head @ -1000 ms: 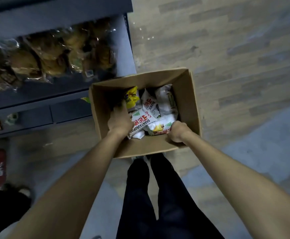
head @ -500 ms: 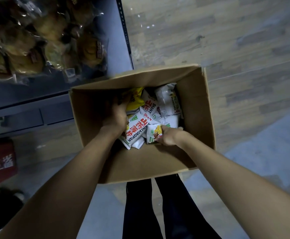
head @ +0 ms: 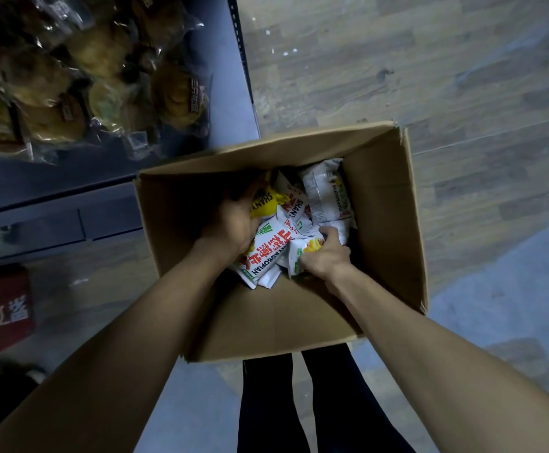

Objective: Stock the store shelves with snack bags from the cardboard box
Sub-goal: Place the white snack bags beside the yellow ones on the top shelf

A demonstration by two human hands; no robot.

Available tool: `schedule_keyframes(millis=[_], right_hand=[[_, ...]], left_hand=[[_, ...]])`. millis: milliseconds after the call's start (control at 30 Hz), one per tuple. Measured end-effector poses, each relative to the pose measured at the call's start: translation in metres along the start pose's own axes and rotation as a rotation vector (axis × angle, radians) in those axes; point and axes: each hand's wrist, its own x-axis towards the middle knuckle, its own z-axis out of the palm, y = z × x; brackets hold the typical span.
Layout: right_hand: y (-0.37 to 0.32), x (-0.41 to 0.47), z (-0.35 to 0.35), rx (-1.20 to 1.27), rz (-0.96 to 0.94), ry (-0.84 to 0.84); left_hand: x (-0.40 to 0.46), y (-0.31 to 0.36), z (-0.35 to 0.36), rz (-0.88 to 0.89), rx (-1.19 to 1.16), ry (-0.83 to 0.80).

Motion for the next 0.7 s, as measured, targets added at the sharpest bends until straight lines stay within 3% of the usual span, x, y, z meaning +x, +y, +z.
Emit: schedule_keyframes(millis=[100,267,467,633,700], right_hand=[[-0.012,0.001,0.004,0.406,0.098,0.105],[-0.016,-0.005,0.007,0.492,0.069,0.269],[-0.02,-0.028,-0.003,0.132,-0.242,0.431],[-0.019,-0.036,0.0,-0.286,-0.757,0.676],[-0.022,-0.025,-0.002,-0.368,-0.863,0.712]], left_hand=[[-0.016,0.01,-0.01,-0.095,0.011,0.049],[-0.037,0.029,-0.012,-0.189,0.09,0.165],[-0.057,0.027,-0.016,-0.273,0.032,0.213],[-0.062,0.035,-0.009,-0.313,-0.113,0.26],[-0.054,0.036,0.003,-0.323,-0.172,0.249]])
